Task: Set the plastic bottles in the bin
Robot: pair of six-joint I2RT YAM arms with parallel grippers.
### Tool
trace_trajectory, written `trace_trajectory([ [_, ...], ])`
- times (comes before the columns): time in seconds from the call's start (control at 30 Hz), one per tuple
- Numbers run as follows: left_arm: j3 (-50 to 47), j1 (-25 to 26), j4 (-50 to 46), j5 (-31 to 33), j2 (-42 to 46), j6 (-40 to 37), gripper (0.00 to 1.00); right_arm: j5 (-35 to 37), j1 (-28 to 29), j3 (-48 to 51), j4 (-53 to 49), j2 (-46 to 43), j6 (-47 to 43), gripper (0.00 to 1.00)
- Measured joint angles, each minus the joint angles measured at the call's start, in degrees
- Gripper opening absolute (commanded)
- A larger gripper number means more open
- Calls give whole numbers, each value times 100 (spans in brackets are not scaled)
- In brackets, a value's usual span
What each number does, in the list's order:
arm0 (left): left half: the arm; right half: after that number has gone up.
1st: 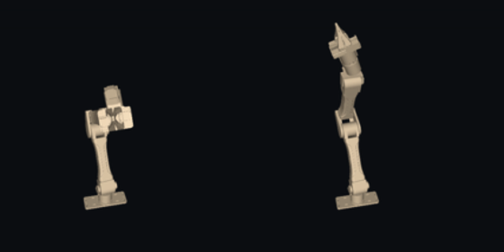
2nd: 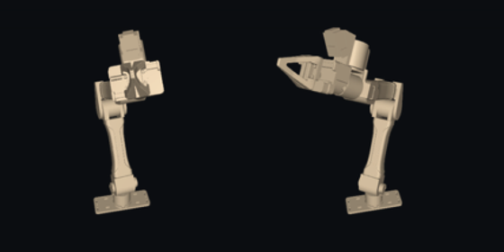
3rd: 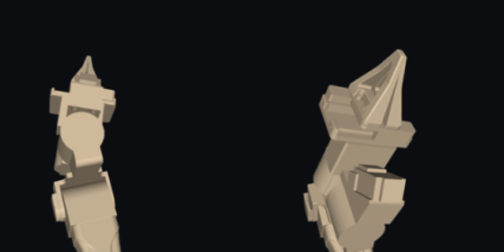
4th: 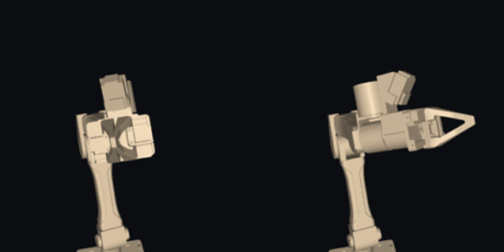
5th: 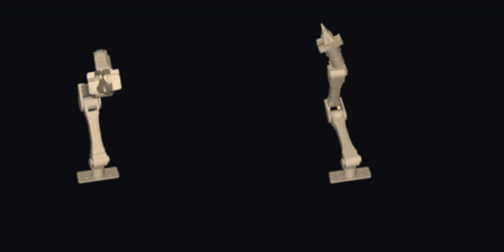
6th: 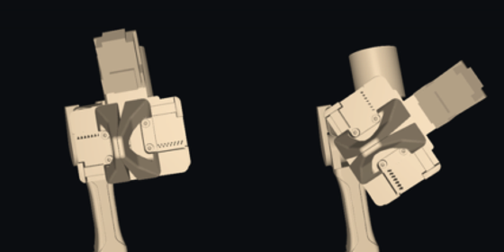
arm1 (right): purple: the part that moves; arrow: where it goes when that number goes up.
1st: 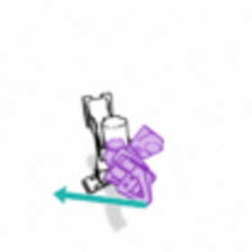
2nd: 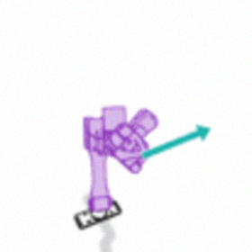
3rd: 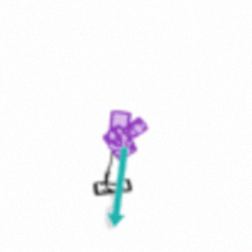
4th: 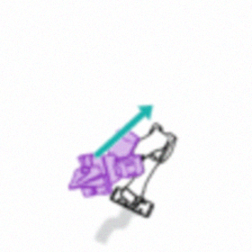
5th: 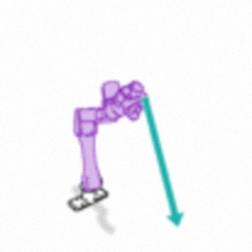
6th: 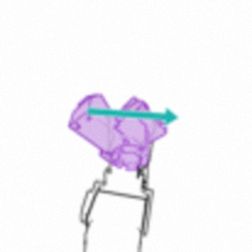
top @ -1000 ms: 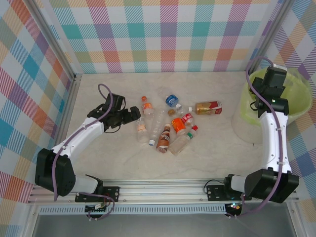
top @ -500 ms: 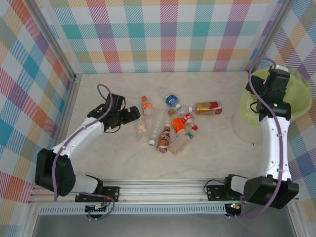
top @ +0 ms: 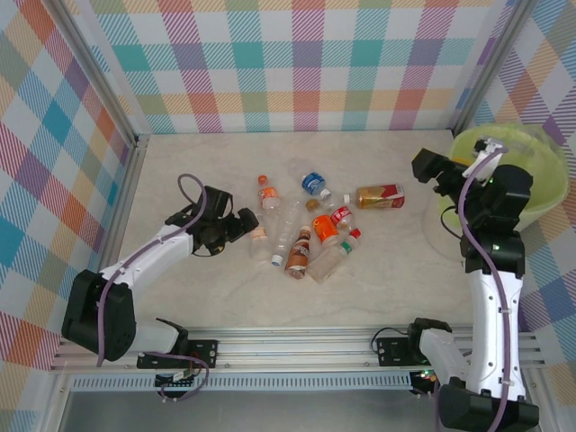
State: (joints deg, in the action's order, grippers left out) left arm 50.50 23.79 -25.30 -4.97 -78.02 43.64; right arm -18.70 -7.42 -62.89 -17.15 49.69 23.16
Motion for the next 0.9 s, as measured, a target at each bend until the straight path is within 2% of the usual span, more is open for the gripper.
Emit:
trace_trajectory([
  [0.17,26,518,55,13,-439,-133,100,-356,789,400,409,-31,131,100],
  [0.3,33,697,173,81,-728,-249,92,-483,1185,651,796,-68,149,100],
  [0.67,439,798,136,297,-1582,-732,86,-501,1504,699,986,393,22,100],
  [0.9,684,831,133,304,-2006,-1060,69,-476,1578,699,1014,407,-138,100],
])
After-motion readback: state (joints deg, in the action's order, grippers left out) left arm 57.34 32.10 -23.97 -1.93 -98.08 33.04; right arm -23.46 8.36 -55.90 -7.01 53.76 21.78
